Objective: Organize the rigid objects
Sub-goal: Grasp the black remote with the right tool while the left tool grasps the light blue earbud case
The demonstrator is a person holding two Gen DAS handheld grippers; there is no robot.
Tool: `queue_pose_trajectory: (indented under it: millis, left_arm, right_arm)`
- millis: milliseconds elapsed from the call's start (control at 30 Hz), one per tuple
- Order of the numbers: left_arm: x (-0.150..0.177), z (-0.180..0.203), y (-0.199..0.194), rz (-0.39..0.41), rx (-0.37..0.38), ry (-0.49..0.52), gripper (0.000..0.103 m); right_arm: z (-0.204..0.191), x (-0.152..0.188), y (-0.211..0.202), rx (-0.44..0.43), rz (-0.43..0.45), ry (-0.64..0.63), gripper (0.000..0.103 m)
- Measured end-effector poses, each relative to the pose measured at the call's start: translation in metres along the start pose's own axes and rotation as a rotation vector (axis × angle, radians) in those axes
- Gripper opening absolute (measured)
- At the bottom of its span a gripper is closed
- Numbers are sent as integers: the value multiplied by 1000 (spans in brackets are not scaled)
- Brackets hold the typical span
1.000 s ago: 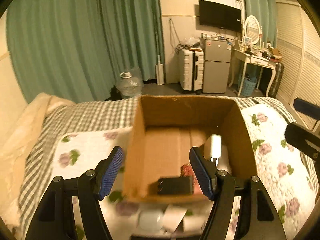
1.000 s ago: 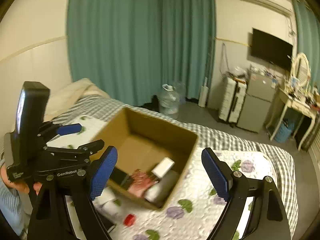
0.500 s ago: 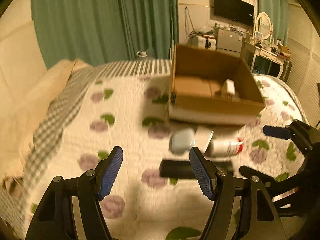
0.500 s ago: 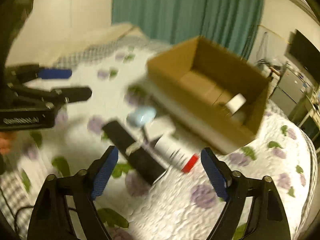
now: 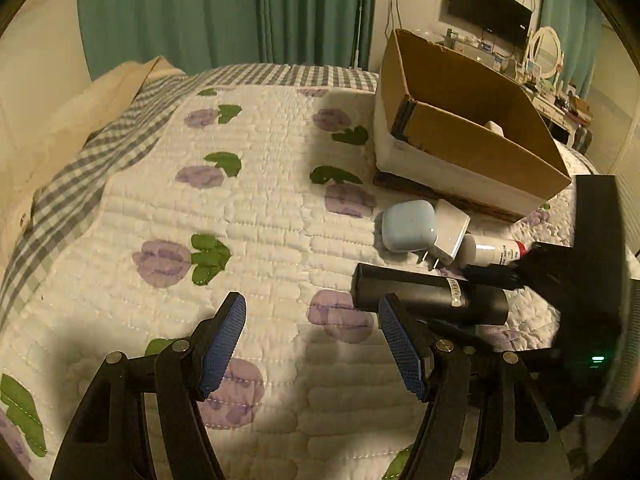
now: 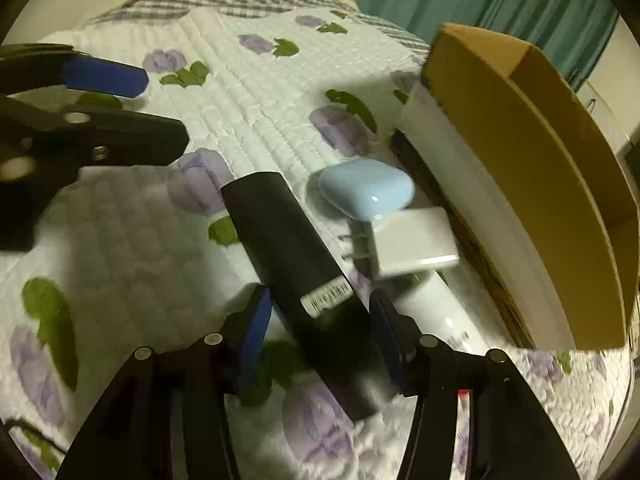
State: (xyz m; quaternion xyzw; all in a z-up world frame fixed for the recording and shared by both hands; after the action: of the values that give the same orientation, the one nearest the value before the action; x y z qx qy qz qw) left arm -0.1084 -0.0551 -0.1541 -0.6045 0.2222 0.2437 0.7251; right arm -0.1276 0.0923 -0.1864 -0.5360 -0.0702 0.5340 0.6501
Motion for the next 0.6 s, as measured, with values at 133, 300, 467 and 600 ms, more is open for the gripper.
queue_pose_trajectory:
  millis: [133, 300, 467, 600]
  left_arm:
    - [1, 1, 1, -4, -8, 0, 72]
    - [1, 3, -3, 16, -30, 10, 72]
    - [-2, 14, -12, 55, -61, 80, 72]
    - [-7, 29, -7, 43, -18, 96, 72]
  right_arm:
    - [1, -6, 12, -39, -9, 20, 50]
    - [9, -4, -1, -51, 12, 77, 31]
    - [40, 11, -49, -58, 51, 236, 20]
    - [71, 21, -78, -60, 83, 355, 19]
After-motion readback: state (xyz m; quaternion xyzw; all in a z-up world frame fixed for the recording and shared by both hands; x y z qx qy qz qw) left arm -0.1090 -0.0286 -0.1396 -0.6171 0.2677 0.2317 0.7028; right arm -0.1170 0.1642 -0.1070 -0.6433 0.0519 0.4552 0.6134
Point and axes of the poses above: each gripper's, at about its wrist camera, not at the fingertips, and y roughly the way its jaws point, z to its right, x to its underside, the point moved 3 cm from there along y, roughly the way its jaws point, and after that the axes turned 11 degrees about x, right-handed, at the moved point
